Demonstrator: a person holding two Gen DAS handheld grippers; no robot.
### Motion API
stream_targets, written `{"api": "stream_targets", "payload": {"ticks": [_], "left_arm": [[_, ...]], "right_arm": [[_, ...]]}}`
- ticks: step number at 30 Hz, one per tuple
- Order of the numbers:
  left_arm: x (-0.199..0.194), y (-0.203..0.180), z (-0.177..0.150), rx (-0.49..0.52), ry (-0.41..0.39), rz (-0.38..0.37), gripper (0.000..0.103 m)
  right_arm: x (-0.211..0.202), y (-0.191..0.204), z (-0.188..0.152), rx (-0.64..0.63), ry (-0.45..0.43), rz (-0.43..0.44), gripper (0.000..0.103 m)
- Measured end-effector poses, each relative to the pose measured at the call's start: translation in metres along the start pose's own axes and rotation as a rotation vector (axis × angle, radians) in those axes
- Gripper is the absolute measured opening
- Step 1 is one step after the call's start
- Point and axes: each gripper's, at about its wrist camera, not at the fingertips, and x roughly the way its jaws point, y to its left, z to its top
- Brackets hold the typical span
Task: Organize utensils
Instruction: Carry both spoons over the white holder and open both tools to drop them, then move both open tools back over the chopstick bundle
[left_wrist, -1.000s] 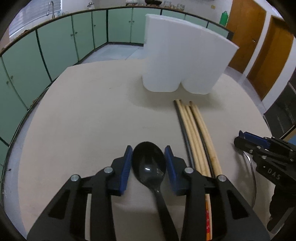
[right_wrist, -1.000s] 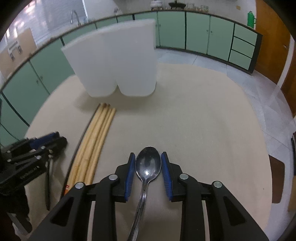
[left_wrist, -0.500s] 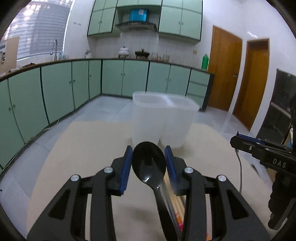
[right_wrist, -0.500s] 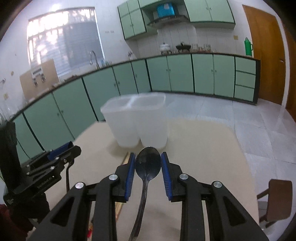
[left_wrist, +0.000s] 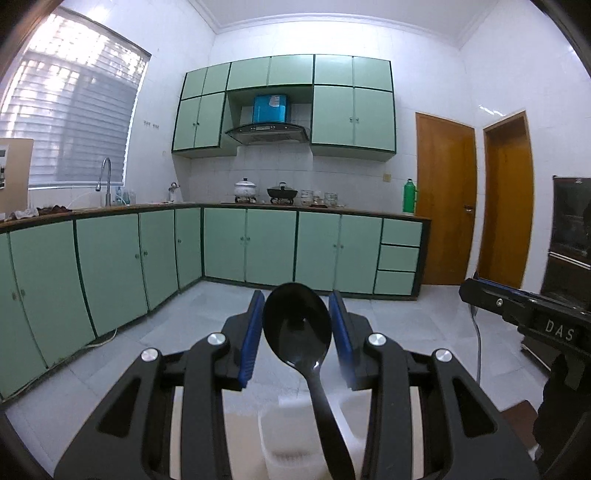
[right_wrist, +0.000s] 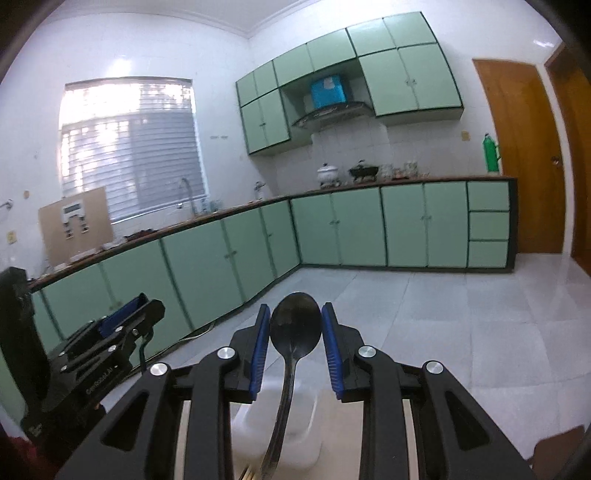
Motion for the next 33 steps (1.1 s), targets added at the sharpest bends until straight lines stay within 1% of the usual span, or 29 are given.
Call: {"api": "stream_targets", "payload": {"ticks": [2, 4, 7, 9, 11, 13, 16, 18, 19, 21, 23, 24, 25, 26, 27, 29, 31, 33], "left_arm": [[0.028, 0.002, -0.001, -0.004, 0.019, 0.014, 0.034], [0.047, 0.005, -0.006, -0.004, 0.041, 0.034, 0.034], [0.074, 0.012, -0.020, -0.026, 0.083, 0.053, 0.034], [0.081, 0.019, -0.030, -0.044, 0.107, 0.056, 0.034], [0.086, 0.022, -0.038, -0.061, 0.130, 0.044, 0.034], [0.084, 0.023, -0.040, -0.067, 0.135, 0.031, 0.035], [0.067, 0.024, -0.048, -0.060, 0.131, 0.014, 0.039], [0.058, 0.026, -0.048, -0.063, 0.133, 0.016, 0.045], [0.053, 0.028, -0.048, -0.064, 0.135, 0.018, 0.046], [0.037, 0.032, -0.050, -0.063, 0.140, 0.024, 0.053], [0.018, 0.034, -0.053, -0.050, 0.151, 0.030, 0.061], [0.003, 0.035, -0.058, -0.038, 0.163, 0.036, 0.065], [-0.008, 0.035, -0.062, -0.026, 0.186, 0.046, 0.067], [-0.015, 0.035, -0.066, -0.021, 0.200, 0.043, 0.068], [-0.030, 0.035, -0.076, -0.020, 0.231, 0.031, 0.071], [-0.052, 0.037, -0.093, -0.022, 0.282, 0.020, 0.072], [-0.080, 0.038, -0.119, -0.020, 0.360, 0.005, 0.073], [-0.103, 0.037, -0.143, -0.015, 0.423, 0.001, 0.073]], "right_arm": [[0.023, -0.002, 0.005, 0.004, 0.005, -0.022, 0.028], [0.044, -0.004, 0.007, -0.001, 0.011, -0.052, 0.028], [0.074, -0.005, 0.001, -0.022, 0.035, -0.096, 0.028], [0.085, -0.006, -0.006, -0.023, 0.053, -0.107, 0.028], [0.094, -0.008, -0.013, -0.012, 0.079, -0.102, 0.028], [0.099, -0.009, -0.023, -0.006, 0.108, -0.077, 0.028], [0.095, -0.010, -0.036, -0.001, 0.132, -0.061, 0.029], [0.088, -0.010, -0.043, 0.003, 0.138, -0.061, 0.038], [0.083, -0.010, -0.047, 0.004, 0.145, -0.065, 0.040], [0.071, -0.011, -0.052, 0.001, 0.149, -0.078, 0.050], [0.056, -0.012, -0.060, 0.001, 0.159, -0.097, 0.064], [0.047, -0.012, -0.064, 0.008, 0.163, -0.095, 0.067], [0.034, -0.013, -0.071, 0.013, 0.177, -0.100, 0.068], [0.024, -0.012, -0.078, 0.012, 0.186, -0.103, 0.072], [0.012, -0.012, -0.087, 0.016, 0.197, -0.108, 0.076], [-0.011, -0.010, -0.105, 0.034, 0.224, -0.118, 0.078], [-0.033, -0.007, -0.126, 0.054, 0.258, -0.123, 0.079], [-0.057, -0.002, -0.154, 0.068, 0.315, -0.130, 0.080]]}}
